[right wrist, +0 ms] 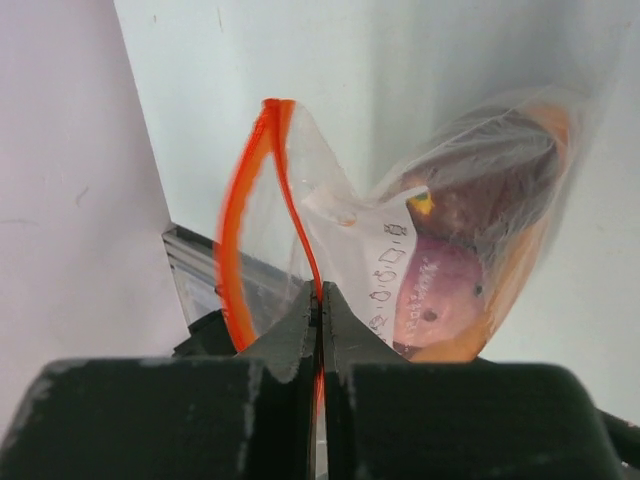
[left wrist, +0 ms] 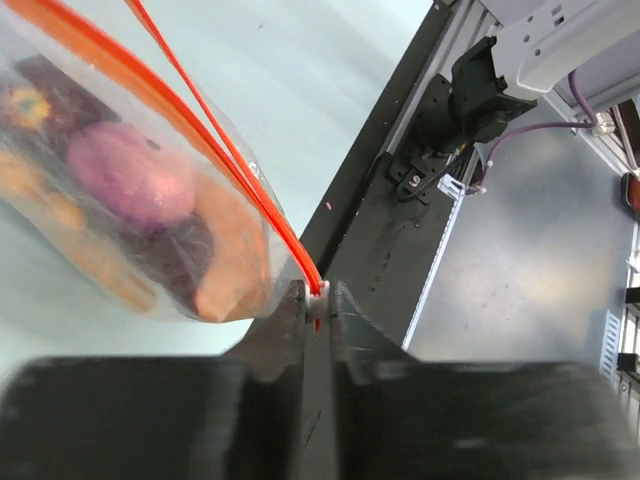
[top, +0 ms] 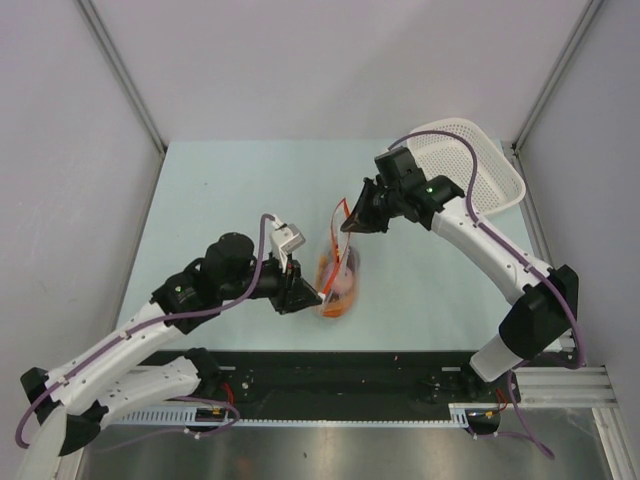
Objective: Open the zip-top bag and remove the fake food
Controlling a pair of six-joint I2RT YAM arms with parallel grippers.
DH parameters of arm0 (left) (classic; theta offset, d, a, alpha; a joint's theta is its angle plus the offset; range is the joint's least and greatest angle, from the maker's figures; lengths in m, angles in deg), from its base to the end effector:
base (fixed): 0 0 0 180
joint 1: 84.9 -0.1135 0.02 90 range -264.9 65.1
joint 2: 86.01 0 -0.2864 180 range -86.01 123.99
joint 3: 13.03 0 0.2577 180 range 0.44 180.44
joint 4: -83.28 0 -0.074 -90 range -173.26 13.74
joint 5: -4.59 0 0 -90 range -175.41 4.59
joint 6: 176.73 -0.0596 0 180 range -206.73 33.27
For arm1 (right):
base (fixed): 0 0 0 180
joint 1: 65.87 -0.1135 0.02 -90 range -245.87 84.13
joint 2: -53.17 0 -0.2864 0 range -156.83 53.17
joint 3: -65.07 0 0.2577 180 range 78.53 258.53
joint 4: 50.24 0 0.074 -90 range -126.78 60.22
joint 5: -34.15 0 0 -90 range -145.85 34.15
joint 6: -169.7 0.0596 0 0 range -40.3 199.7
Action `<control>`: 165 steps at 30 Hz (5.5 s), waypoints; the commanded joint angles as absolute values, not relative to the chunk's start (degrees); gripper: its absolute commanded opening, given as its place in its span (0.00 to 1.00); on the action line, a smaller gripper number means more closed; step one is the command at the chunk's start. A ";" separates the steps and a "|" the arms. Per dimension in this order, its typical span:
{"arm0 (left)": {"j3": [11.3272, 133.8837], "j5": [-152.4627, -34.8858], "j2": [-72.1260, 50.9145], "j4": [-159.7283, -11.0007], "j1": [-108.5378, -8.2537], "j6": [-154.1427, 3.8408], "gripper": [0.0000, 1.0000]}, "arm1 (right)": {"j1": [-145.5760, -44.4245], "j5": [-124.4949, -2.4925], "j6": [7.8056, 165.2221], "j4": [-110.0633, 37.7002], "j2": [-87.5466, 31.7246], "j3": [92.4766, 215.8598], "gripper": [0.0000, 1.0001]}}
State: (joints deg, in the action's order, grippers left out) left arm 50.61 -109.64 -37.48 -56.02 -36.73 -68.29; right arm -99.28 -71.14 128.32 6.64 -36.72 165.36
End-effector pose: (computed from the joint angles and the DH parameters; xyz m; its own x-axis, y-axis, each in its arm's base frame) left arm 0.1117 -0.1615 0.3398 -0.5663 0.2002 -0.7995 0.7877 0.4171 -0.4534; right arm 0.2947 0.2133 0.3511 -0.9124 0.2652 -0.3117 0.0029 0.7658 0.6431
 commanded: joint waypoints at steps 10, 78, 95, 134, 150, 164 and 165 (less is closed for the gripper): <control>74.96 -94.49 -19.59 -45.03 -40.77 -59.75 0.92 | -102.43 -70.27 122.76 4.62 -29.89 163.88 0.00; 69.96 -101.84 -12.35 -59.16 -40.77 -53.25 0.01 | -111.93 -63.93 118.81 -0.82 -29.19 147.26 0.01; 68.38 -104.49 -15.08 -60.85 -40.69 -50.78 0.00 | -109.73 -53.21 119.43 -3.55 -27.17 137.96 0.39; 66.80 -96.94 -12.36 -56.64 -41.30 -49.99 0.00 | -110.97 -66.48 112.57 -13.94 -26.29 135.57 0.04; 63.45 -99.21 -13.15 -57.94 -43.24 -52.19 0.00 | -87.00 -85.31 114.70 -13.76 -10.11 141.97 0.00; 65.65 -107.82 -9.99 -57.95 -43.15 -56.14 0.00 | -62.74 -50.48 106.06 -10.67 -41.73 163.69 0.04; 65.83 -108.00 -9.29 -57.95 -43.15 -56.32 0.00 | -62.01 -51.01 106.15 -10.67 -45.32 164.40 0.10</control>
State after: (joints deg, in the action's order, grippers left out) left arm 63.50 -105.55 -10.55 -57.90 -42.88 -53.56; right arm -66.02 -54.40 109.00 -9.62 -37.59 158.61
